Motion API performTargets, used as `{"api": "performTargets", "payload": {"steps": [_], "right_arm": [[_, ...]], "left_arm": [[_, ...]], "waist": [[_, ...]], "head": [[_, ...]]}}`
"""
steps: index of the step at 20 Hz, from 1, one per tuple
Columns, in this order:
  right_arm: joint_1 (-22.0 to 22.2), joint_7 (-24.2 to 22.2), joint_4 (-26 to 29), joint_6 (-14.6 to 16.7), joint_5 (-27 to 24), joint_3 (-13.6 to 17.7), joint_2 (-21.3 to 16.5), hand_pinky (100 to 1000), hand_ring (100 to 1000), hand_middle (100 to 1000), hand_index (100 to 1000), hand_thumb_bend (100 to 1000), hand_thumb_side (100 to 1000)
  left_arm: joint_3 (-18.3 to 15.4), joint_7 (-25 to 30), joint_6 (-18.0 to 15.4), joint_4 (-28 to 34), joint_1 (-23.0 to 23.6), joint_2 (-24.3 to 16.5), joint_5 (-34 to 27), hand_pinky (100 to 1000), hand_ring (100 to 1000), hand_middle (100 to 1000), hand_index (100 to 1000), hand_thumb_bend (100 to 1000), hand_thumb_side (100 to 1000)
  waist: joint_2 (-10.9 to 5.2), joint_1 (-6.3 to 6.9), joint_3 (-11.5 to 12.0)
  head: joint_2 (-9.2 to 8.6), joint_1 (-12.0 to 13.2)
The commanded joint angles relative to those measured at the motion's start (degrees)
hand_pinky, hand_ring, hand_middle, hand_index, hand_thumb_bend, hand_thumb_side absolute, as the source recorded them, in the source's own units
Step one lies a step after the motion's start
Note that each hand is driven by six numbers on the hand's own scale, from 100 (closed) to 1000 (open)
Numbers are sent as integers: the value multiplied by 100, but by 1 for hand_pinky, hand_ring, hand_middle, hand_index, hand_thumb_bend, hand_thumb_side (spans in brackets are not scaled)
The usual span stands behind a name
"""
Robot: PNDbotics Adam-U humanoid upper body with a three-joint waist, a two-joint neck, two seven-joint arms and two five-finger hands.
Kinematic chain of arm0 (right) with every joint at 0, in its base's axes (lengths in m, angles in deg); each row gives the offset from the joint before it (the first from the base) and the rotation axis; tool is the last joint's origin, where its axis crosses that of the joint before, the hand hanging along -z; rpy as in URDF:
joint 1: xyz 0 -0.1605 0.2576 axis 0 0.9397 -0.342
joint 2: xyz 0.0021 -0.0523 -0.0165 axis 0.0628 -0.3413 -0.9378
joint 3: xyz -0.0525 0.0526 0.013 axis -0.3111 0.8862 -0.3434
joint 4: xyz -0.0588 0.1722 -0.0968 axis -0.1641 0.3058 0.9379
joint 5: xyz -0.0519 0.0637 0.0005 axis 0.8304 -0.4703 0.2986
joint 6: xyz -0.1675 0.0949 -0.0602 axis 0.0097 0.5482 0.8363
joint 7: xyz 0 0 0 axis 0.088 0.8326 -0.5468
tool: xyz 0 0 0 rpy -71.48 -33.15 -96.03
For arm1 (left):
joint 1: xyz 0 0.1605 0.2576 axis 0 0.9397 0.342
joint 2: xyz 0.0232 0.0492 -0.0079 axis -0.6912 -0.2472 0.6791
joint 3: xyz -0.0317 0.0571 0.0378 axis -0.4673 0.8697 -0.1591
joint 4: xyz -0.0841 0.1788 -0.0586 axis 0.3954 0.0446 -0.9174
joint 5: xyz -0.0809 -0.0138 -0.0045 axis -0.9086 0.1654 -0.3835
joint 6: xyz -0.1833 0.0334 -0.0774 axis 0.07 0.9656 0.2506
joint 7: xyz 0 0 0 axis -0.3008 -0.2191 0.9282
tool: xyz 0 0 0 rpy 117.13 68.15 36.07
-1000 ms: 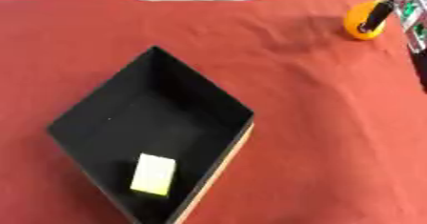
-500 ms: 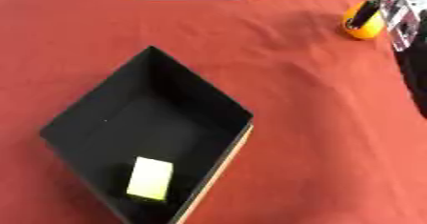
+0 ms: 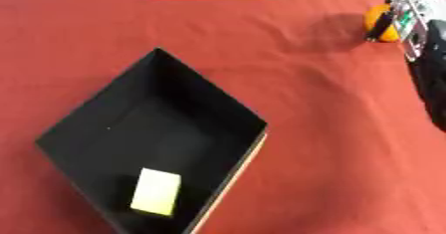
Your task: Pick up objects on the table and place them in the box.
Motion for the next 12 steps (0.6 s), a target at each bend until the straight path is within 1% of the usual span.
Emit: {"api": "performTargets", "payload": {"steps": [1,2,3,4,5,6,7,8,9,10,12], "right_arm": [[-108,87,60,-96,94,72,-144,833,896,809,874,337,100],[-106,167,82,-147,127,65,-146,785,839,712,812,331,100],[-102,272,97,-220,194,49,-147,714,760,615,743,327,100],[-96,415,112,-322,322,15,-156,610,672,527,670,329,100],[-90,573,125,-427,484,-21,-150,519,600,478,602,335,100],[-83,754,148,-525,677,-65,-148,375,499,384,472,349,100],[-75,936,171,-613,863,-99,-137,279,439,303,372,355,100],[-70,1119,204,-685,1019,-119,-118,184,359,196,258,371,100],[-63,1279,236,-735,1110,-127,-89,150,326,154,218,376,100],[-54,1389,253,-752,1138,-132,-63,133,310,144,207,380,100],[-41,1475,276,-672,1071,-152,-33,112,291,128,194,388,100]], "left_arm": [[-19,23,5,84,-72,-181,-14,550,803,703,809,100,734],[-20,24,5,84,-70,-182,-14,550,803,703,809,100,735],[-20,26,6,84,-69,-182,-15,549,804,703,809,100,734],[-18,29,6,84,-70,-181,-15,549,804,703,809,100,734],[-15,34,8,84,-73,-179,-16,549,804,703,809,100,734],[-14,39,8,84,-75,-177,-17,549,804,703,809,100,733],[-14,44,6,84,-76,-176,-17,549,804,703,809,100,732],[-14,48,6,84,-75,-174,-16,547,804,702,809,100,730],[-15,54,5,84,-73,-173,-15,547,804,702,810,100,726],[-16,62,4,84,-71,-173,-11,546,804,702,810,100,724],[-19,75,3,84,-65,-174,-10,543,804,702,809,100,723]], "waist": [[-120,16,-6],[-119,15,-9],[-119,14,-12],[-119,11,-15],[-119,9,-17],[-122,8,-18],[-124,7,-17],[-126,7,-15],[-129,9,-13],[-133,10,-12],[-144,10,-16]], "head": [[-73,-29],[-68,-34],[-68,-42],[-75,-53],[-79,-63],[-79,-68],[-81,-72],[-81,-77],[-80,-80],[-75,-80],[-65,-82]]}}
